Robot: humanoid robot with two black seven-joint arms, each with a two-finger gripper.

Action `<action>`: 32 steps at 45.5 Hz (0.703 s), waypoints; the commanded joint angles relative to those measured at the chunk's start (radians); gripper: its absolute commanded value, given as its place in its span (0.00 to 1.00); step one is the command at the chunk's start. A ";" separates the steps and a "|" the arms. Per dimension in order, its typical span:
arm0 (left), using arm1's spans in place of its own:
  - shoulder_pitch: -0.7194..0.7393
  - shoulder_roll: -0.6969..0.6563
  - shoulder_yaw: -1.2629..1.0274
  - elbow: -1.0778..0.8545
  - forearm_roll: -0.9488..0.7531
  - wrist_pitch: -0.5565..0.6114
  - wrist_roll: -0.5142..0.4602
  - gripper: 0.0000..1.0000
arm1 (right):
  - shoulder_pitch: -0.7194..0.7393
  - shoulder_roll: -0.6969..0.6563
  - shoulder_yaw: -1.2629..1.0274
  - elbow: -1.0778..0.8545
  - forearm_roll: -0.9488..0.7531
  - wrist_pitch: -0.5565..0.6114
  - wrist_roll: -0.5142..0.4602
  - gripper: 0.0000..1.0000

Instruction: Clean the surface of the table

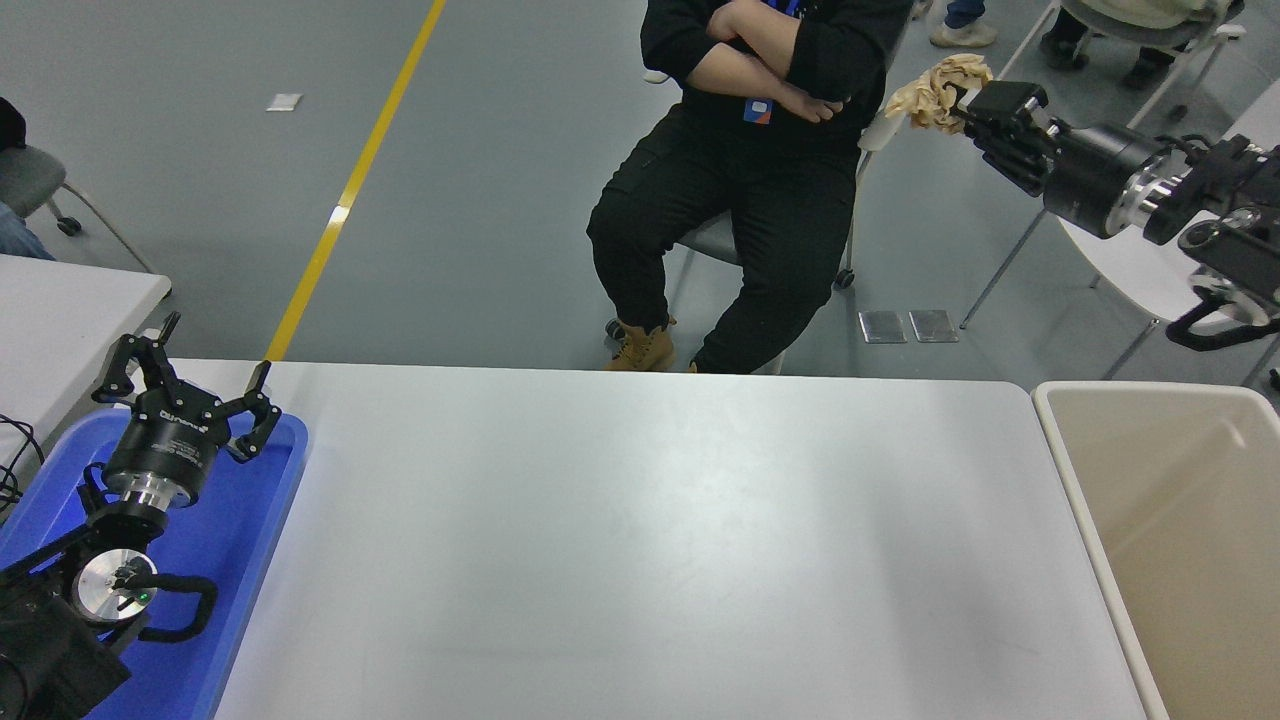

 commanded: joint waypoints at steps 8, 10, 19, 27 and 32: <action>0.000 0.000 0.001 0.000 -0.001 0.000 0.001 1.00 | -0.220 -0.017 0.002 -0.381 0.088 0.000 -0.060 0.00; 0.000 0.000 -0.001 0.000 -0.001 0.000 0.000 1.00 | -0.231 -0.021 0.002 -0.391 0.097 0.000 -0.097 0.00; 0.000 -0.001 -0.001 0.000 -0.001 0.000 0.000 1.00 | -0.277 -0.055 0.002 -0.397 0.156 -0.007 -0.286 0.00; 0.000 0.000 -0.001 0.000 -0.001 0.000 0.000 1.00 | -0.317 -0.069 0.002 -0.399 0.170 -0.009 -0.379 0.00; 0.000 0.000 0.001 0.000 0.001 0.000 0.000 1.00 | -0.358 -0.069 0.000 -0.397 0.168 -0.009 -0.418 0.00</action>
